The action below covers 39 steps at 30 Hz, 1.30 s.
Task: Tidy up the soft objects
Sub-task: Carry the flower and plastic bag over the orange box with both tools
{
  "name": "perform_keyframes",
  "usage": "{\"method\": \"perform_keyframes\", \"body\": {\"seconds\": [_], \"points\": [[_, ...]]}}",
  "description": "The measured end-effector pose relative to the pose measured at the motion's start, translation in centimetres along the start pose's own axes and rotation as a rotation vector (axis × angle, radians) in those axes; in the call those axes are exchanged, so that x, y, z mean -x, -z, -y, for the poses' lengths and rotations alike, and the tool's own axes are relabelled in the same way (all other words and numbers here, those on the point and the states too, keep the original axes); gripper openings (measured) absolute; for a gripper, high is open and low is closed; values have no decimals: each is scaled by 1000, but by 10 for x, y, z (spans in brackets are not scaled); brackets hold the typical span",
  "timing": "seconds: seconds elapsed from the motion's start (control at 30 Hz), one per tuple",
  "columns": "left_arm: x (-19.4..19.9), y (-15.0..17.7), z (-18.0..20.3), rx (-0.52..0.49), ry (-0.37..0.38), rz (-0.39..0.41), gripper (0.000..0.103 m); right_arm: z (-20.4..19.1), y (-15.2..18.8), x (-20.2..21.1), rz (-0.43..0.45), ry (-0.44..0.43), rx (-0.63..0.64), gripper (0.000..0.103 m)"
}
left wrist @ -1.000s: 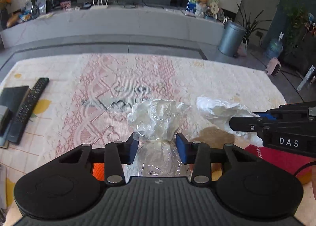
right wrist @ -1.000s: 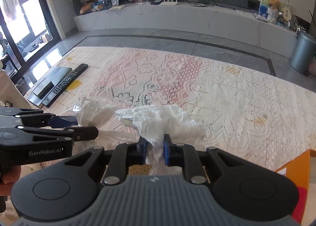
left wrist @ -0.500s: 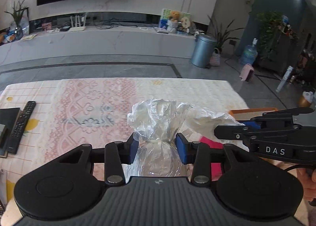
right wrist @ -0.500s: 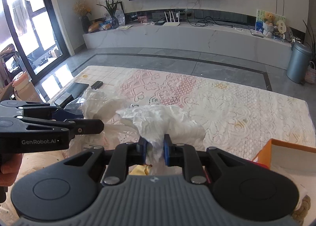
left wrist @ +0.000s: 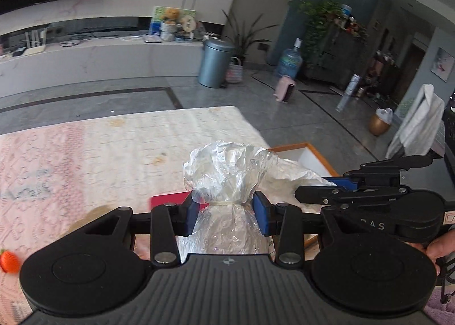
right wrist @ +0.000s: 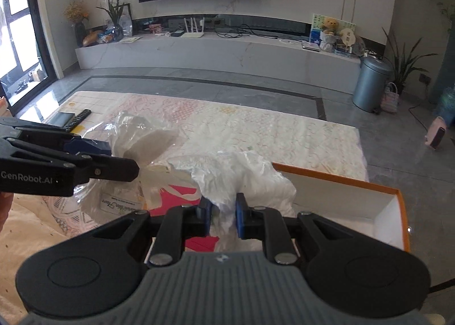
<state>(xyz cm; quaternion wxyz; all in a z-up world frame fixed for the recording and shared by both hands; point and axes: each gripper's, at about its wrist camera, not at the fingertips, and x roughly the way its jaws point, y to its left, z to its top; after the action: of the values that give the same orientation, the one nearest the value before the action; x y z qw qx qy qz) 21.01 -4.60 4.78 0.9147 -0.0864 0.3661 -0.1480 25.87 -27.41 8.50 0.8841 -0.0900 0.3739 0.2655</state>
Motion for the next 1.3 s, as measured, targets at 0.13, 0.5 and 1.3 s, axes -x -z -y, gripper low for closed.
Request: {"method": "perform_keyframes", "body": {"seconds": [0.13,0.5,1.3], "points": [[-31,-9,24,-5,53,-27,46,35,12,1,-32,49,-14,15],[-128,-3,70,-66,26,-165,46,99,45,-49,-193,122,81,16],[-231,7,84,-144,-5,-303,48,168,63,-154,-387,185,177,19]]}}
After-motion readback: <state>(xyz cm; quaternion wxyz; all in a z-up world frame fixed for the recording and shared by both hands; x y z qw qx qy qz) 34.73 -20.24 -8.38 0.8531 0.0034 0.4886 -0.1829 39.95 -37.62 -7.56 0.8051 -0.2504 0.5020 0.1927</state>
